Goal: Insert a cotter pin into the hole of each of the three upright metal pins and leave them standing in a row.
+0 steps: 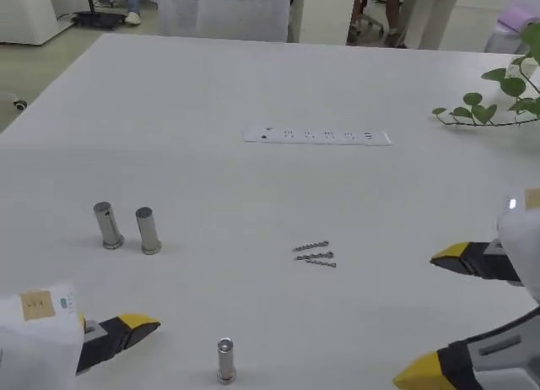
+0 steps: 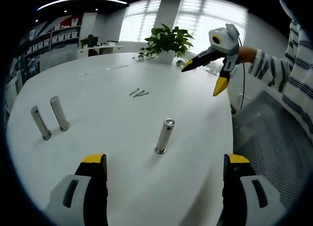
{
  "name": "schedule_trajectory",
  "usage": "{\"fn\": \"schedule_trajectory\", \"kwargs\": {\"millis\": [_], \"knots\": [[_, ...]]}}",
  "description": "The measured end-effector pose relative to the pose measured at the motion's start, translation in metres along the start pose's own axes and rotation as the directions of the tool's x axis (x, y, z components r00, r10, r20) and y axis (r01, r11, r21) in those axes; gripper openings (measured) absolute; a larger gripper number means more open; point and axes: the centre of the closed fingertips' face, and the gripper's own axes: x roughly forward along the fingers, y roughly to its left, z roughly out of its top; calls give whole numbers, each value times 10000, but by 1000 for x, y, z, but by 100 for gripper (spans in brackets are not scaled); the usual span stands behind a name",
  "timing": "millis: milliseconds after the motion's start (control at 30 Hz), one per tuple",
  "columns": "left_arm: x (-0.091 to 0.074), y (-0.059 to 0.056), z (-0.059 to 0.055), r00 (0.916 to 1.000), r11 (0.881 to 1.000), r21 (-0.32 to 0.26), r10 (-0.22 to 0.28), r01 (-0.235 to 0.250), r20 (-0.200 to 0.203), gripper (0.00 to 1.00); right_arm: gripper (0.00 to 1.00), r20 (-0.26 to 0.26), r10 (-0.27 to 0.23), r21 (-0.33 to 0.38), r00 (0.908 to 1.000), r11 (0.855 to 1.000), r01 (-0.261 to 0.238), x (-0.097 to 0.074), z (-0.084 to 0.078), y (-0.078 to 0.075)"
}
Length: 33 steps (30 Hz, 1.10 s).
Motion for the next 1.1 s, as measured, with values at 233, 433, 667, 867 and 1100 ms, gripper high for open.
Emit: {"fn": "schedule_trajectory", "kwargs": {"millis": [233, 433, 667, 867, 1100], "knots": [[0, 2, 1, 10000, 9999, -68, 87, -87, 3, 99, 84, -120, 488, -916, 9987, 9946, -497, 12, 12, 2], [-4, 4, 3, 9998, 9997, -177, 184, -183, 57, 97, 83, -488, 874, -1811, 9950, 9789, -949, 24, 17, 2], [-6, 2, 4, 9998, 9997, -188, 162, -161, 79, 96, 77, -537, 1188, -1952, 9915, 9725, -1271, 37, 26, -6], [-7, 3, 6, 9996, 9995, -229, 219, -215, 159, 94, 70, -504, 1417, -2067, 9886, 9670, -1491, 48, 35, -11], [-9, 4, 6, 9995, 9989, -375, 274, -267, 178, 94, 69, -597, 1569, -2002, 9858, 9656, -1658, 60, 39, -16]]}}
